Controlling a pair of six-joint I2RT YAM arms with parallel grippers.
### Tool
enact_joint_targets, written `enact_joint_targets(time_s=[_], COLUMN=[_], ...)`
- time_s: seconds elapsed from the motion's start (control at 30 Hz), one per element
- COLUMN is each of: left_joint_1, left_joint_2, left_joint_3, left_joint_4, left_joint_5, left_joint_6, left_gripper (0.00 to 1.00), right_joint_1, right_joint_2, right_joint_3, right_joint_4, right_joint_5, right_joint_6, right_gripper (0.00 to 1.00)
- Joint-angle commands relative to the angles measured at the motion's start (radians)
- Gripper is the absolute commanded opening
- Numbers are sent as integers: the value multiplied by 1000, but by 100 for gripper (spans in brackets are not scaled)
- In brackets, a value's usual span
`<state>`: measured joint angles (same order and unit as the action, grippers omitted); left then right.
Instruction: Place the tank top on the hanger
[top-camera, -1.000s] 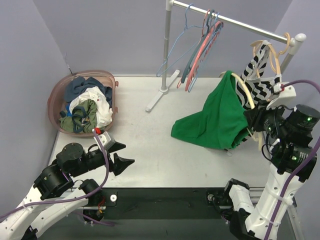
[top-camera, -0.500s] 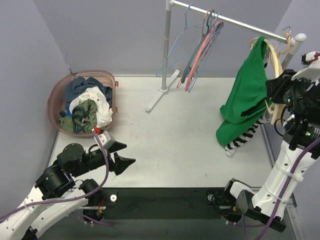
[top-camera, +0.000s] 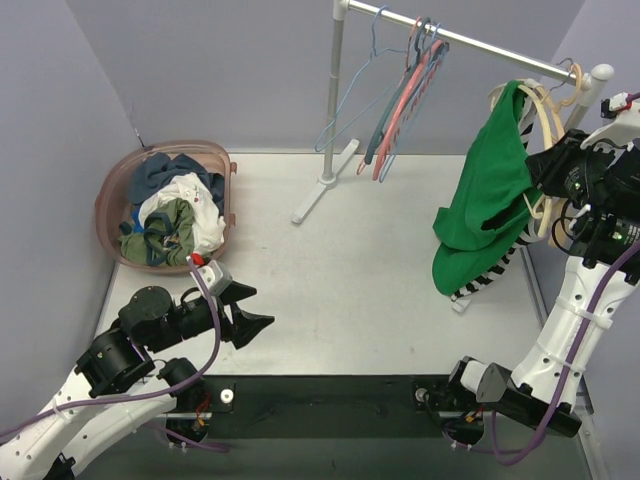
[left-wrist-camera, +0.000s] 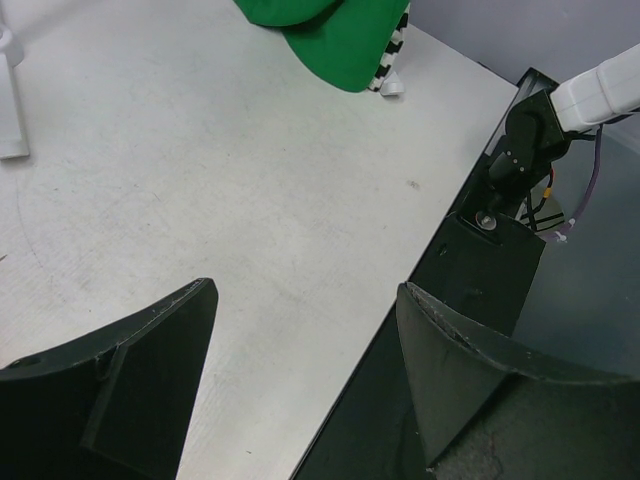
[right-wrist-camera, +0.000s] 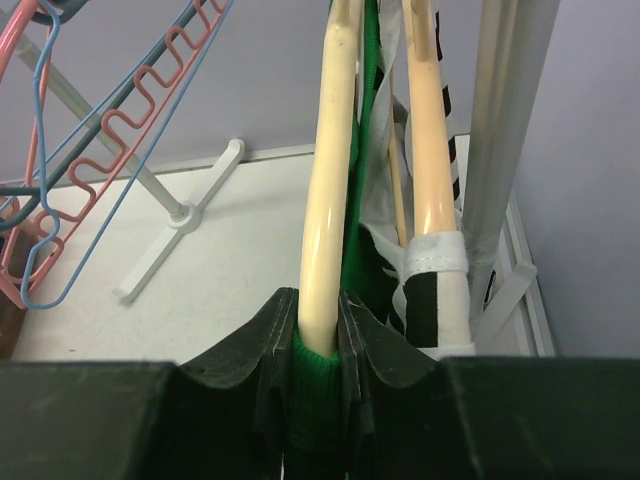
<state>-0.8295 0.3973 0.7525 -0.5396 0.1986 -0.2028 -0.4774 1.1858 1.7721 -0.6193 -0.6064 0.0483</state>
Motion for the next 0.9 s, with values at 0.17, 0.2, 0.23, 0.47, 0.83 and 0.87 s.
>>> enact_joint_targets(time_s=[0.17,0.2,0.23,0.47,0.83,0.87], left_joint_1=[3,1,3,3,3,4], left_joint_2=[3,5,8,51,74,74], left_joint_3=[7,10,16,76,176,188], left_joint_4=[70,66,63,30,-43,-59], left_joint_5=[9,2,-4,-42,-154,-166], left_joint_6=[-24,-26,-29,-32,-60,-66], left_gripper=[83,83,83,84,86,86], right_joint_1=[-3,-3,-4,-15,-43,-43], right_joint_2=[-23,-31,-38,-192,-368,-379], right_joint_3=[12,21,39,33,-85,-86], right_joint_4=[27,18,7,-23,-68,-94], right_joint_5=[-38,-33,-26,25,-116,-84], right_joint_6=[-86,-100,-113,-150,48,57], right_gripper=[19,27,45,88,99,99])
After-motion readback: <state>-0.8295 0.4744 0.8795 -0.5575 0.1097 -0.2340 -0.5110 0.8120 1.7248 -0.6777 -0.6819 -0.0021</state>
